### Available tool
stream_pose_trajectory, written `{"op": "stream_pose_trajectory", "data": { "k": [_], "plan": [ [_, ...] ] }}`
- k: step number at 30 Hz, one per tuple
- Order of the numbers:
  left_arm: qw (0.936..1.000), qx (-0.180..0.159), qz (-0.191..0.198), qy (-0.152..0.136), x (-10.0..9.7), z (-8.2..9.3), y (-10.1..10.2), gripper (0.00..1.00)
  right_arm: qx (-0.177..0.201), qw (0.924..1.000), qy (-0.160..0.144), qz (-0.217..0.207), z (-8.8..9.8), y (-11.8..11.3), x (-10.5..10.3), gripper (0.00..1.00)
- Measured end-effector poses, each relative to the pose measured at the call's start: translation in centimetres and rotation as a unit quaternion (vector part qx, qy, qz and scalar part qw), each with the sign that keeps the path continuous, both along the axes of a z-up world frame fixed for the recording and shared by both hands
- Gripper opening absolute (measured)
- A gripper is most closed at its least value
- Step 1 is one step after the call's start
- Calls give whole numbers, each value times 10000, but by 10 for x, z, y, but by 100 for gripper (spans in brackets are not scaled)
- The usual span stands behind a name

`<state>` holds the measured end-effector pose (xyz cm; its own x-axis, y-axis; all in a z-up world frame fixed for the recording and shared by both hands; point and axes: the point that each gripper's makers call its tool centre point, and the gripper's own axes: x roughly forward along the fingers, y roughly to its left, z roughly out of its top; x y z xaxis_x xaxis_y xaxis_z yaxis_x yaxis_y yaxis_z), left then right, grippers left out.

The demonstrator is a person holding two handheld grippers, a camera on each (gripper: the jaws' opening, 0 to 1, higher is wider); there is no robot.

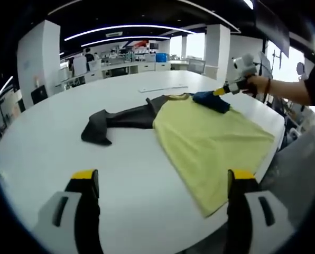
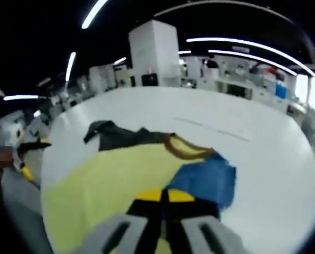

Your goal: Fold the garment on the visible template until the final outline fits inside the template.

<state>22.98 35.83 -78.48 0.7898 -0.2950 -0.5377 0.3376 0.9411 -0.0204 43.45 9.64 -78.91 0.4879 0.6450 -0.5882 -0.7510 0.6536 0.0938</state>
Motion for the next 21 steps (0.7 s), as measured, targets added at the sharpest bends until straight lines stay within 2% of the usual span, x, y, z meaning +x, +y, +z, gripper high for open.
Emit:
{"op": "stream_pose_trajectory", "data": {
  "k": [5,9,16,18,21],
  "plan": [
    [10000,-1,15,3,-1,0,0,99,-126,9994,158,279,-18,18,-26,0],
    [10000,18,18,40,-2,-1,-1,99,-247,9987,285,344,-33,19,-31,0],
    [10000,28,27,78,-3,1,-7,99,-317,9971,644,238,-52,9,-35,0],
    [10000,32,35,75,-3,1,-8,99,-270,9968,727,206,-51,6,-36,1],
    [10000,13,44,53,-3,3,-9,99,-150,9968,764,166,-41,3,-35,9]
  ]
}}
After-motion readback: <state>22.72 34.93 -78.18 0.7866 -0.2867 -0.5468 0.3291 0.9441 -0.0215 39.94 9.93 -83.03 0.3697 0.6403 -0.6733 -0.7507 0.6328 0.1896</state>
